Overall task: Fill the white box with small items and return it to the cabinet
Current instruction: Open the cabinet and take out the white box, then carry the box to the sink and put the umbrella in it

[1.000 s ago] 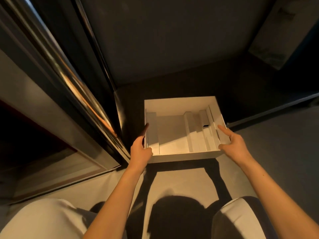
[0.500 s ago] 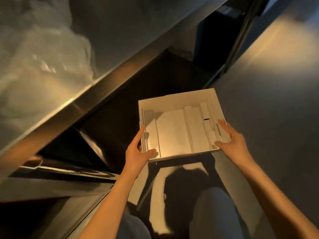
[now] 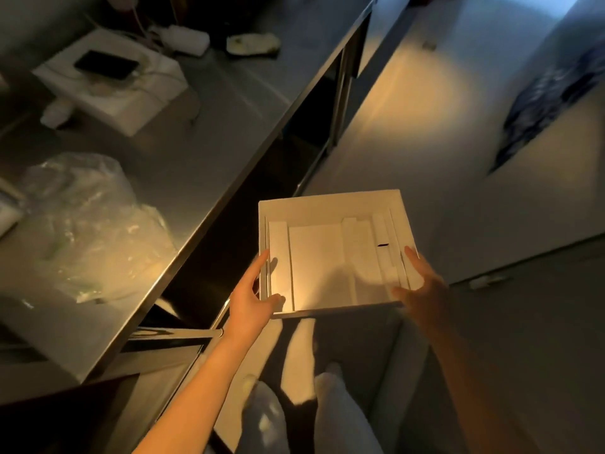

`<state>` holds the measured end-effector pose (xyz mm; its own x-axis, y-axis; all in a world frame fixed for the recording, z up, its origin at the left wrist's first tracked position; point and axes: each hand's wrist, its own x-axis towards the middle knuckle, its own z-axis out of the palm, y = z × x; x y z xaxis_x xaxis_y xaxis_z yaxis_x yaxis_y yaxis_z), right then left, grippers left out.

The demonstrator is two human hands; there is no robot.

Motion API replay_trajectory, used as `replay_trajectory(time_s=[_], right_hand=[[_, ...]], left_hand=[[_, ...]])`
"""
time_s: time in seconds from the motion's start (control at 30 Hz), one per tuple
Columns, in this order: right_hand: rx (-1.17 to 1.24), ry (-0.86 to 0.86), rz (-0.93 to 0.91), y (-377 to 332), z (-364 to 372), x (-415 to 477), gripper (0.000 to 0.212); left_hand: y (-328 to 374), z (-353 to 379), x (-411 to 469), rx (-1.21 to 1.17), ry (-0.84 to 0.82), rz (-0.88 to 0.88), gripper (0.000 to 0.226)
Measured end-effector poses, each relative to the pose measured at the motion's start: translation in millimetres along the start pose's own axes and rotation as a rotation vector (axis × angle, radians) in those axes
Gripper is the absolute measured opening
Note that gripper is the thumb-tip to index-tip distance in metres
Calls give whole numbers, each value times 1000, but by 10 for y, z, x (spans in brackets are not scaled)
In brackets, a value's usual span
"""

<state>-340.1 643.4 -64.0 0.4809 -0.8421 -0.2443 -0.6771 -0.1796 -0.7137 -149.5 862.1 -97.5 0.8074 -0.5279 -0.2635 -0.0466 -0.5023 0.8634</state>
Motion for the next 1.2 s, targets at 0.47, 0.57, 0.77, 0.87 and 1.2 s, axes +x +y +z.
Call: replay_trajectory(time_s=[0.47,0.57,0.77,0.87,1.2], right_hand=[[282,215,103,-698,-654,-979,83],[324,265,93,-735,-715,-1089,82],[345,373,47,-756,-824,-1200,81],[340,390,29,-772,-794,-1199,81],[356,399,70,-891,-732,-832,83]], left_hand=[[1141,-757,-79,35,-197,295,91],[1297,-794,-58,46,-239,340,91],[1552,-820,18,8,-301,410,90],[1579,-852,53,0,-305,422,89],[1726,-788,552,18,-376,451,91]])
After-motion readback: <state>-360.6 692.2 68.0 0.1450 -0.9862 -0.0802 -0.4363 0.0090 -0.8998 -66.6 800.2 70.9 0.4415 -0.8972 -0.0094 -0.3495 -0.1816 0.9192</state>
